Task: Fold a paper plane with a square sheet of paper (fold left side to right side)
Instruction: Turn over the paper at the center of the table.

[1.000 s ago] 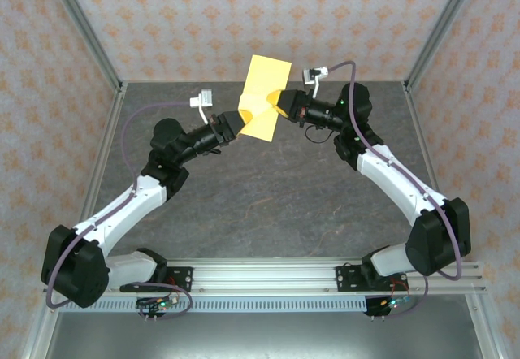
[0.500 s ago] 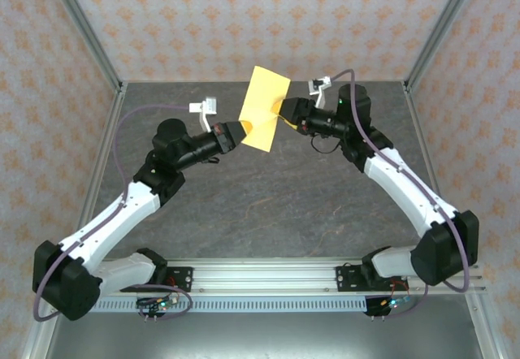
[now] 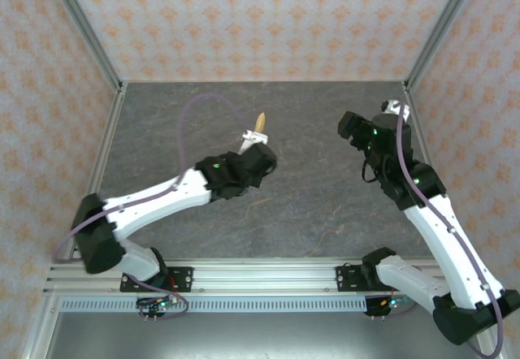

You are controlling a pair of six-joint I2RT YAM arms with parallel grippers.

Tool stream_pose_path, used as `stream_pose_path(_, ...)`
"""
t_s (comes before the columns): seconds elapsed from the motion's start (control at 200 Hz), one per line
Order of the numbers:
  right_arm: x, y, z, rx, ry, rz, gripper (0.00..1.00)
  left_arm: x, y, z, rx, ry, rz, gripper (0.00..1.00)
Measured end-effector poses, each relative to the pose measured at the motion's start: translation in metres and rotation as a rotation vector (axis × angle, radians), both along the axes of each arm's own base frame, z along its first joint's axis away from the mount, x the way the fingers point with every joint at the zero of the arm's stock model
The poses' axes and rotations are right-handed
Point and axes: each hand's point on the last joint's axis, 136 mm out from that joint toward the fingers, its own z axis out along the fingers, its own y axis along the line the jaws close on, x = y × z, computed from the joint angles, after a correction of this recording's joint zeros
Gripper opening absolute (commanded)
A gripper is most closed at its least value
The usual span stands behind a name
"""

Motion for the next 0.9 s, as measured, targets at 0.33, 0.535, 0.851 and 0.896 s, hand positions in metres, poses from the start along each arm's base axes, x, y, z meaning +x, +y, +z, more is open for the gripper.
stream_pose_path(0.33,-0.012,-0.033,-0.006,-0.125,0.014,-0.133,0.95,0.027,-0.003,-0.080,0.589,0.086,0.170,0.00)
stream_pose_path(0.535,-0.014,-0.036,-0.012,-0.154,0.027,-0.141,0.95,0.014,-0.004,-0.127,0.762,0.193,0.139,0.00)
stream_pose_path(0.851,-0.015,-0.037,-0.018,-0.171,0.042,-0.140,0.96,0.001,-0.017,-0.146,0.700,0.322,0.107,0.09)
stream_pose_path(0.896,-0.015,-0.037,-0.020,-0.172,0.045,-0.139,0.96,-0.001,-0.019,-0.150,0.688,0.347,0.097,0.14)
